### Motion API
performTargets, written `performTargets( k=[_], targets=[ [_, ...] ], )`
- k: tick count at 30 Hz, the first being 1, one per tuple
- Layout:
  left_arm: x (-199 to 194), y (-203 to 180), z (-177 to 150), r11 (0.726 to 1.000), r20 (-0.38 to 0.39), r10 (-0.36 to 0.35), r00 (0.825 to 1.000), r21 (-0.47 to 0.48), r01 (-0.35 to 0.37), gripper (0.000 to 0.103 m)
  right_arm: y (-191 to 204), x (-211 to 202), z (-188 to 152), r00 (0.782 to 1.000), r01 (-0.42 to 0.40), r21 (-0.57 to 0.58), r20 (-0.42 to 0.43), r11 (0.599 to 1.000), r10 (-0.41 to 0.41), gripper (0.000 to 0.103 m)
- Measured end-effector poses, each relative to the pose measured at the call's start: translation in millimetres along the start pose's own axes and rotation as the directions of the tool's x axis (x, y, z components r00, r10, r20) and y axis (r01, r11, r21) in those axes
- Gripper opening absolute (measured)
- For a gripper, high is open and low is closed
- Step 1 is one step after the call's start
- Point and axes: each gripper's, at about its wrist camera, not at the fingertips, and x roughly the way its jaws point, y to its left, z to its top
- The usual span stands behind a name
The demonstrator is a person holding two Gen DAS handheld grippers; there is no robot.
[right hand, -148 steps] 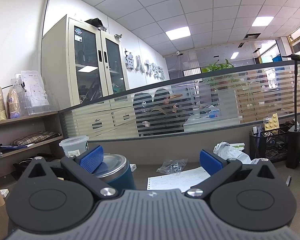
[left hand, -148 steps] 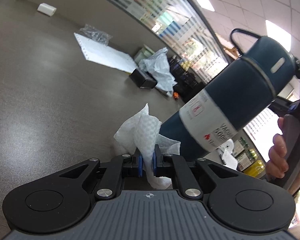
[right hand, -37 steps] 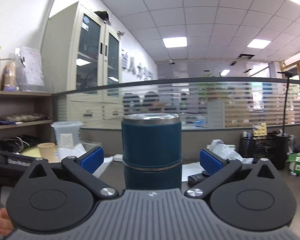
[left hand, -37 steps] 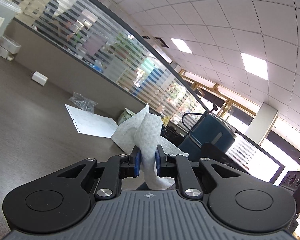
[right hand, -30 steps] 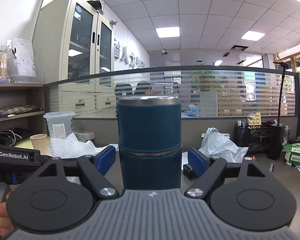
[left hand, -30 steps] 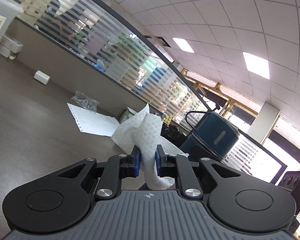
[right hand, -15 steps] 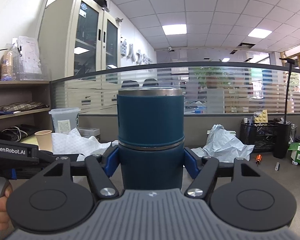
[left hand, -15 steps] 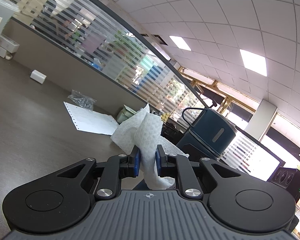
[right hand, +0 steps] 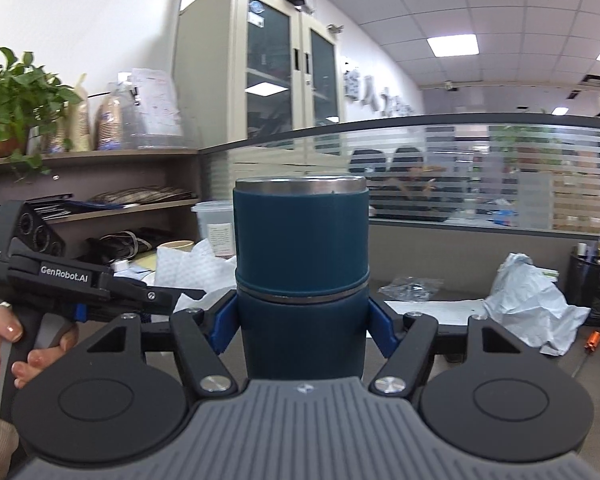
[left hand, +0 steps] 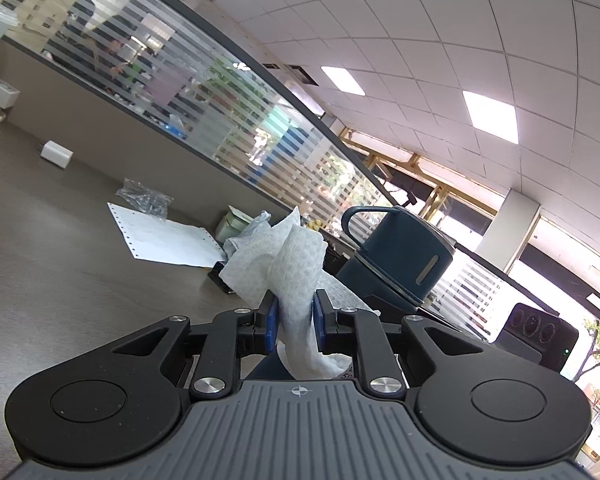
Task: Clean container
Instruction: 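Lower the blue bottle upright with the right gripper, moving it away from the wipe, then set the blue bottle on the desk and open the right gripper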
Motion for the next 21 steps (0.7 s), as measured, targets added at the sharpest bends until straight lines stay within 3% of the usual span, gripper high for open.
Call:
performTargets(
  k=[8,13,17,21],
  targets=[
    [1.3,-2.5,-0.8,1.000,-0.012,0.015,1.000,0.013,-0.014,0.022,-8.3,1.1,5.3,0.993,-0.115,-0.026,-0.022,0.993,0.115,0.069],
    [2.3,-4.1,-1.8,1.000,-0.019,0.019,1.000,0.021,-0.019,0.022,-5.8,1.1,6.4,0.993,-0.114,-0.030,-0.025,0.993,0.113,0.070],
    [0.2,-6.6,-1.5,0.999,-0.012,0.021,1.000,0.035,-0.021,0.022,0.6,-2.2,6.6,0.996,-0.082,-0.057,-0.024,0.995,0.081,0.084],
    [-4.3,-9.3,-0.9,0.998,0.003,0.019,1.000,0.053,-0.019,0.022,-4.3,-14.0,14.8,0.998,-0.065,-0.025,0.021,0.998,0.066,0.087]
  ],
)
